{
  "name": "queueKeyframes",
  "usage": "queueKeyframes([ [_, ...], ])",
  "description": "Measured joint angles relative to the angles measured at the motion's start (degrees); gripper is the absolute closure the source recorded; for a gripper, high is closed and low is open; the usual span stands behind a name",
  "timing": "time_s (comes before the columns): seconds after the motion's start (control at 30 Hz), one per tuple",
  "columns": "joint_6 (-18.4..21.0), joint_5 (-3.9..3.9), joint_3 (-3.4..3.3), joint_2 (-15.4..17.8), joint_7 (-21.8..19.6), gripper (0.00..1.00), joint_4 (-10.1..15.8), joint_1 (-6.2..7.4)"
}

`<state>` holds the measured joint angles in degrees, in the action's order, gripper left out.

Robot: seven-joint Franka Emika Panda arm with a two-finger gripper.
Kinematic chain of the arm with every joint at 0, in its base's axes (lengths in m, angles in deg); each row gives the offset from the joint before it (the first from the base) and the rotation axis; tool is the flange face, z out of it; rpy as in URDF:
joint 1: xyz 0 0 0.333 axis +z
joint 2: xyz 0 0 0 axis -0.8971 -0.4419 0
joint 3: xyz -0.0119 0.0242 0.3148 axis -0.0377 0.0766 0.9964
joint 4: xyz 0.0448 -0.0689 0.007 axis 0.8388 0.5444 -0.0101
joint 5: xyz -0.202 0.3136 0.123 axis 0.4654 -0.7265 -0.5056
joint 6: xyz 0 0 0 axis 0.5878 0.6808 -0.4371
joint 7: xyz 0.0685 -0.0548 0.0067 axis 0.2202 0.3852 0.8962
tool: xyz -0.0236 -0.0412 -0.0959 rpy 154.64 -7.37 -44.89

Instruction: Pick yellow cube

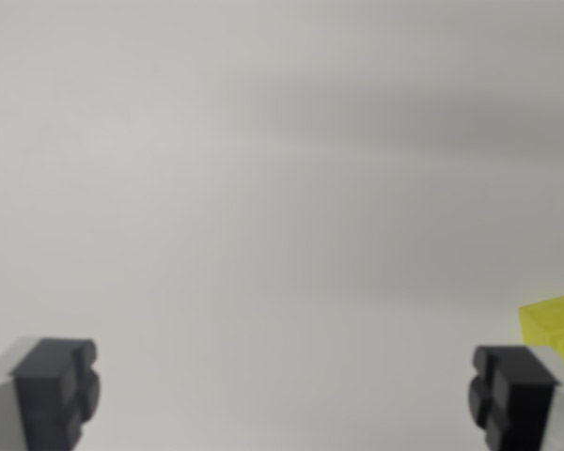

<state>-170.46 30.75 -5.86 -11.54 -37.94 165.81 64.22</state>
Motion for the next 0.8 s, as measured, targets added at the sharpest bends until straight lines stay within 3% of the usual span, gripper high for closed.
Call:
queueKeyframes([
  [0.27,-0.50,0.00,-0.02,0.29,0.86,0.00,0.87,-0.30],
  [0.8,-6.46,-0.23,-0.06,0.85,7.01,0.00,7.63,-4.27],
])
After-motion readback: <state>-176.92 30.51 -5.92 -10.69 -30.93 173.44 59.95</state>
